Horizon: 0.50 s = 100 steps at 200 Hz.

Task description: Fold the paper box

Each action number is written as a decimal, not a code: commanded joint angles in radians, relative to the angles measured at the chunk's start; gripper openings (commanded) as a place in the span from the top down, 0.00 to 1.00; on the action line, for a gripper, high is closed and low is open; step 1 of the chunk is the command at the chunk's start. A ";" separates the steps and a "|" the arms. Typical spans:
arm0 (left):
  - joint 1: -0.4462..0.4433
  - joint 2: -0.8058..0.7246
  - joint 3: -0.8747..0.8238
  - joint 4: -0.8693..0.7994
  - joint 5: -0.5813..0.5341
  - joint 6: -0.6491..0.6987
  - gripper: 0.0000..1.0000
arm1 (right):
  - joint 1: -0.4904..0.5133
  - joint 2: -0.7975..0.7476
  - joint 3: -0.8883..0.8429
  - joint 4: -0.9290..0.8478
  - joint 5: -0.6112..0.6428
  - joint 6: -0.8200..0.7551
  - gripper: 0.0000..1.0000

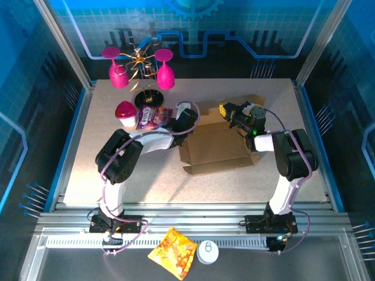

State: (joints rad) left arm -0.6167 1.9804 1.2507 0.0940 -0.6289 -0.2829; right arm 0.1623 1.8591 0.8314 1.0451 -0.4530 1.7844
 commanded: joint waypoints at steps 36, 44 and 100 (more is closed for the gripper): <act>0.005 0.069 0.051 -0.131 0.025 -0.003 0.66 | 0.011 -0.024 0.034 -0.008 -0.075 0.031 1.00; 0.008 0.074 0.058 -0.131 0.031 -0.005 0.65 | 0.009 -0.021 0.035 -0.004 -0.075 0.035 1.00; 0.025 0.097 0.082 -0.129 0.065 -0.010 0.88 | 0.008 -0.013 0.040 -0.002 -0.068 0.044 1.00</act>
State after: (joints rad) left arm -0.6094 2.0232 1.3281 0.0334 -0.6205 -0.2893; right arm 0.1623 1.8587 0.8463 1.0248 -0.4423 1.8114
